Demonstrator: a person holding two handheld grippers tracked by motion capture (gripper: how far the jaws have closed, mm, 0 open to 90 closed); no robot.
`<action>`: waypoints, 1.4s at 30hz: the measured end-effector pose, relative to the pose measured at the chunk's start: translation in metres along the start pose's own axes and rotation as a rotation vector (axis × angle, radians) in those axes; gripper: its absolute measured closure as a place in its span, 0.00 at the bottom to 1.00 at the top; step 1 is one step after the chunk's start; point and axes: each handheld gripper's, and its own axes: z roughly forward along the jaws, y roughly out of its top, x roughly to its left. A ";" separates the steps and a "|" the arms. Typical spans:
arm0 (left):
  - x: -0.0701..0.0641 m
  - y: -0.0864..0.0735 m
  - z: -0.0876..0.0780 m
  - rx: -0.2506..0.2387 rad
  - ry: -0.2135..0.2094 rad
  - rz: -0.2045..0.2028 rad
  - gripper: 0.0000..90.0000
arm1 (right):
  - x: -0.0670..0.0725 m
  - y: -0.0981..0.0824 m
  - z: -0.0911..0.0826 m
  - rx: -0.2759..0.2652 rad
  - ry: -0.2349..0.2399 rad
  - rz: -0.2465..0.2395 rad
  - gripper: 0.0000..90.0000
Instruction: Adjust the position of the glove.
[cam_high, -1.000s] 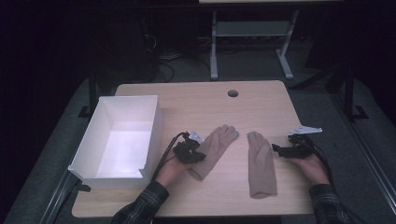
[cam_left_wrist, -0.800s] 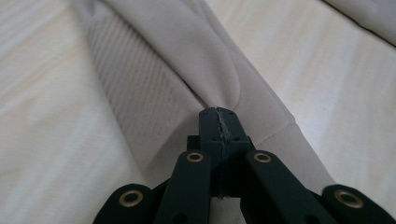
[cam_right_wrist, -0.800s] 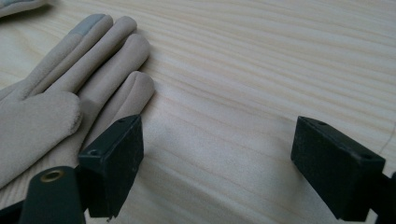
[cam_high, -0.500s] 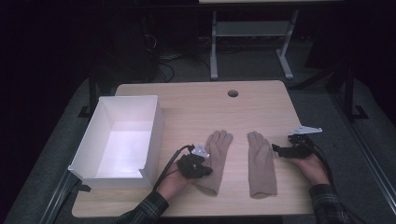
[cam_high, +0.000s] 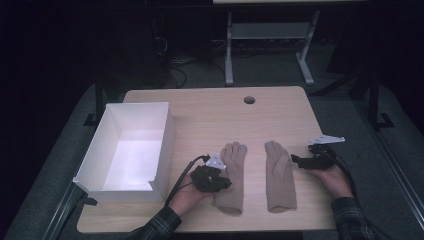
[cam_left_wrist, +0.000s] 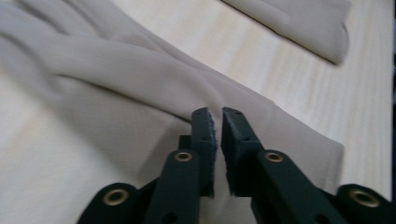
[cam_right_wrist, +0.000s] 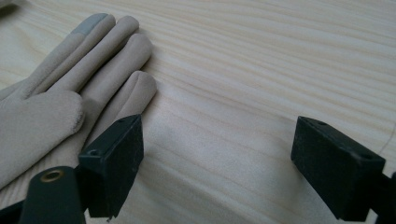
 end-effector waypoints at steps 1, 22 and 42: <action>0.003 0.000 -0.002 -0.011 0.022 -0.007 0.84 | 0.000 0.000 0.000 0.000 0.000 0.000 0.19; 0.048 0.004 0.016 0.002 0.145 -0.097 0.71 | 0.000 0.000 0.000 0.000 0.000 -0.002 0.19; 0.045 0.003 0.018 0.001 0.114 -0.096 0.97 | 0.021 -0.001 -0.034 -0.008 0.196 -0.064 1.00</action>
